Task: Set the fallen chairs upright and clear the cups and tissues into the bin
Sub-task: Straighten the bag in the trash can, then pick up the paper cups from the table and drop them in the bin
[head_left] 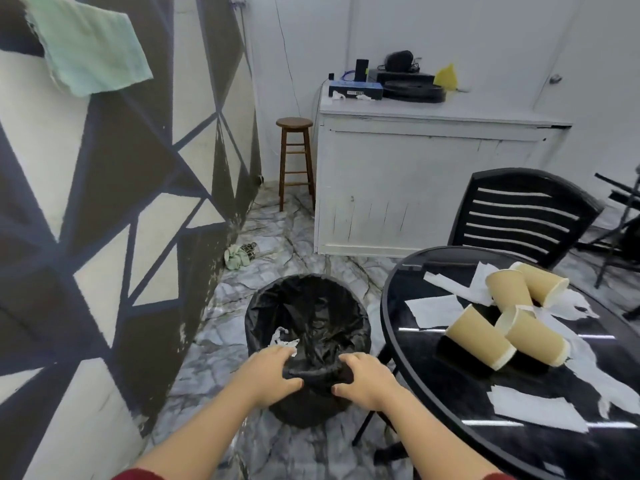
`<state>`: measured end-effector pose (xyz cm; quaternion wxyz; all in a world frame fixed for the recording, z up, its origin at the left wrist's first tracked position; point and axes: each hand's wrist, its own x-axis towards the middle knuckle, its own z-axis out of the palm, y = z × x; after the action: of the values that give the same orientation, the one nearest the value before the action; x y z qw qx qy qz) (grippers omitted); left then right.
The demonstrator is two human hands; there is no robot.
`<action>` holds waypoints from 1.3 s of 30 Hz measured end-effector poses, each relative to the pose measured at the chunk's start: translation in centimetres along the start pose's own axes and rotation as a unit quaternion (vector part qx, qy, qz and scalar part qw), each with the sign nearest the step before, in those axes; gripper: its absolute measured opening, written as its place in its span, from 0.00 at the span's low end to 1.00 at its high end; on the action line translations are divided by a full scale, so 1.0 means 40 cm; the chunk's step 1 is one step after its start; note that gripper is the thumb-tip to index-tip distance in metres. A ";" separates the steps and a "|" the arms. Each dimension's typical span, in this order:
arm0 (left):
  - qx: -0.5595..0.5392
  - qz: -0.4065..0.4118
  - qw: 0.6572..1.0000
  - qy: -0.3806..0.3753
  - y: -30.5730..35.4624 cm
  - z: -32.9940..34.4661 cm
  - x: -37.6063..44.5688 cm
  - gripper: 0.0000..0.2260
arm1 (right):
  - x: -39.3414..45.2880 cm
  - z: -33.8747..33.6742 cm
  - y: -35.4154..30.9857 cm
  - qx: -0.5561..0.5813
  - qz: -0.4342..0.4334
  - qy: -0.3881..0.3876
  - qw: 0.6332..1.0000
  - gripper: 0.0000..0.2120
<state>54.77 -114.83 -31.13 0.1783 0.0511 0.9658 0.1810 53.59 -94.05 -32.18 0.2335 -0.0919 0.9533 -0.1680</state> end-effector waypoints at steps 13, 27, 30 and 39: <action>0.008 0.085 0.996 -0.011 0.181 -0.108 0.330 0.31 | 0.171 -0.240 0.173 0.002 0.015 0.104 0.994 0.33; -0.036 0.348 0.931 -0.103 0.606 -0.018 0.509 0.37 | -0.019 -0.358 0.512 0.100 0.225 0.259 0.934 0.31; -0.021 0.388 0.912 -0.132 0.673 0.002 0.546 0.41 | -0.046 -0.378 0.560 0.105 0.278 0.283 0.912 0.31; 0.014 0.479 0.847 -0.232 0.773 0.043 0.663 0.42 | -0.048 -0.380 0.645 0.159 0.376 0.311 0.858 0.33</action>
<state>31.73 -81.22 -29.90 0.2878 0.5502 0.7543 0.2133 45.53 -65.42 -28.08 -0.0185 0.3690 0.8986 -0.2365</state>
